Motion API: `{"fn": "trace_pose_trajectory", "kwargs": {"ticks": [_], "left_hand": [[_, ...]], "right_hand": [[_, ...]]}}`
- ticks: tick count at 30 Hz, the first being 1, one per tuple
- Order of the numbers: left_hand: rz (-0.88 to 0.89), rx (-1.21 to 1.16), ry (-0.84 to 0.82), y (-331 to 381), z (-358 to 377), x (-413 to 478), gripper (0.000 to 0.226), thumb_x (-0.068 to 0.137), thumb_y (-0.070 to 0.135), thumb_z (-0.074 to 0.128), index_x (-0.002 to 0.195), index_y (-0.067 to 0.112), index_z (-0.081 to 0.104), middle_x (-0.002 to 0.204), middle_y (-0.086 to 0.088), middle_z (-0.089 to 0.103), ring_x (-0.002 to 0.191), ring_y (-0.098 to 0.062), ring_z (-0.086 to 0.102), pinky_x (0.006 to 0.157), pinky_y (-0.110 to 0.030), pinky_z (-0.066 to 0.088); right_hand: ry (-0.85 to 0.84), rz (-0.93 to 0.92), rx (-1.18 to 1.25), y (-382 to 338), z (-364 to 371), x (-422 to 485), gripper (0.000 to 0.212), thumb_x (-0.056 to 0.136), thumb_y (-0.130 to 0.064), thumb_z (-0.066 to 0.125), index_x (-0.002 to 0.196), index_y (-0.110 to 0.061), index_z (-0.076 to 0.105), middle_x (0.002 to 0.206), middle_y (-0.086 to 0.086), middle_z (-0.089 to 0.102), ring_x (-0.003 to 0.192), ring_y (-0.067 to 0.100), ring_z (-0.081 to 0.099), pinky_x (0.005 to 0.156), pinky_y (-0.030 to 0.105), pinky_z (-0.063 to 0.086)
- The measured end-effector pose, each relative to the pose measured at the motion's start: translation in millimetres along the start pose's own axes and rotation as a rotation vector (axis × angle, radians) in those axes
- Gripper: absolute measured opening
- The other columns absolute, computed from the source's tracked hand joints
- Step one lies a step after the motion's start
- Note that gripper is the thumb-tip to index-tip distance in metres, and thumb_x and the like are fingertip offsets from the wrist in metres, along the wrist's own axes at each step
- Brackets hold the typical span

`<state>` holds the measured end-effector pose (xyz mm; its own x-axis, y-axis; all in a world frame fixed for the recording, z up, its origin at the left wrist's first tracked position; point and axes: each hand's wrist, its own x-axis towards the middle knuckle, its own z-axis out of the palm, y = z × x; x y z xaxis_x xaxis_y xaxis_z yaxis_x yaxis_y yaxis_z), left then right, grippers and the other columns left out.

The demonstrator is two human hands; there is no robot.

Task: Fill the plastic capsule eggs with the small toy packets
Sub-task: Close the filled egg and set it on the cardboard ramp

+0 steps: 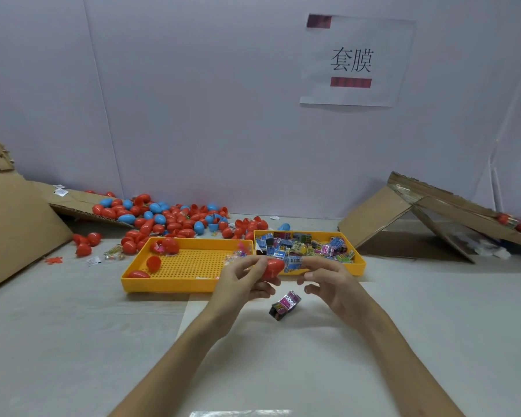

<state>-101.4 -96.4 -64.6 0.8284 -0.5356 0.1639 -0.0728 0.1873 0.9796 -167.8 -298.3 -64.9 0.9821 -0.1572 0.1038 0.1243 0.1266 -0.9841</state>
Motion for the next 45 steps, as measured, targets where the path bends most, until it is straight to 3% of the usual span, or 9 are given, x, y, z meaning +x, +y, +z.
{"fn": "trace_pose_trajectory", "kwargs": {"ticks": [8,12,17,20,26,31,36,45], "left_hand": [[-0.070,-0.005,0.009,-5.3,0.4,-2.9,0.030,0.100,0.037,0.055,0.112,0.013,0.068,0.084,-0.015,0.076,0.068,-0.021,0.071,0.065,-0.026,0.058],[-0.070,0.010,0.006,-5.9,-0.1,-3.6,0.028,0.102,0.035,0.053,0.118,0.018,0.067,0.084,-0.016,0.076,0.069,-0.022,0.071,0.068,-0.029,0.059],[-0.086,0.010,0.015,-5.6,0.6,-4.6,0.029,0.103,0.035,0.051,0.116,0.018,0.071,0.081,-0.017,0.075,0.066,-0.021,0.070,0.065,-0.029,0.058],[-0.115,0.003,0.014,-4.6,2.5,-5.2,0.030,0.102,0.037,0.052,0.111,0.016,0.071,0.080,-0.016,0.076,0.065,-0.021,0.071,0.063,-0.027,0.058],[-0.153,-0.054,-0.041,-4.1,2.9,-6.4,0.041,0.092,0.044,0.058,0.118,0.014,0.070,0.092,-0.017,0.077,0.078,-0.024,0.074,0.070,-0.027,0.059],[-0.137,-0.111,-0.155,-0.3,1.4,-9.5,0.046,0.083,0.033,0.072,0.125,0.015,0.067,0.102,-0.018,0.076,0.091,-0.026,0.074,0.078,-0.029,0.059],[-0.120,-0.042,-0.136,-2.6,1.5,-10.7,0.035,0.092,0.025,0.069,0.126,0.016,0.066,0.099,-0.015,0.076,0.089,-0.027,0.074,0.075,-0.027,0.057],[-0.086,-0.002,-0.143,-4.8,1.7,-9.4,0.030,0.097,0.022,0.065,0.127,0.023,0.066,0.098,-0.015,0.077,0.086,-0.029,0.073,0.074,-0.029,0.057]], "right_hand": [[-0.086,-0.003,-0.076,0.6,4.5,-2.9,0.030,0.073,-0.011,0.067,0.100,-0.012,0.079,0.099,0.003,0.072,0.082,0.018,0.065,0.068,0.026,0.049],[-0.089,-0.011,-0.098,-0.7,6.2,-4.2,0.026,0.077,-0.015,0.068,0.100,-0.016,0.079,0.096,0.003,0.072,0.082,0.018,0.065,0.069,0.026,0.049],[-0.020,-0.067,-0.175,0.9,9.4,-5.0,0.011,0.084,-0.023,0.078,0.094,-0.022,0.081,0.085,0.004,0.074,0.079,0.019,0.069,0.068,0.026,0.051],[0.017,-0.123,-0.229,1.5,11.0,-5.9,0.013,0.079,-0.028,0.076,0.090,-0.023,0.081,0.083,0.008,0.076,0.075,0.019,0.072,0.066,0.023,0.053],[0.071,-0.175,-0.283,2.8,9.5,-3.9,0.011,0.079,-0.016,0.080,0.090,-0.015,0.077,0.084,0.010,0.077,0.071,0.024,0.073,0.063,0.023,0.053],[0.062,-0.198,-0.286,2.2,8.4,-4.2,0.009,0.086,-0.004,0.075,0.089,-0.012,0.076,0.084,0.010,0.076,0.073,0.023,0.072,0.065,0.025,0.054],[0.098,-0.222,-0.279,1.8,10.2,-4.0,0.022,0.084,0.001,0.075,0.081,-0.021,0.080,0.082,0.003,0.075,0.075,0.012,0.067,0.067,0.023,0.055],[0.096,-0.240,-0.263,1.4,12.1,-5.8,0.018,0.081,0.000,0.079,0.082,-0.018,0.078,0.085,0.009,0.076,0.077,0.022,0.072,0.070,0.028,0.059]]}}
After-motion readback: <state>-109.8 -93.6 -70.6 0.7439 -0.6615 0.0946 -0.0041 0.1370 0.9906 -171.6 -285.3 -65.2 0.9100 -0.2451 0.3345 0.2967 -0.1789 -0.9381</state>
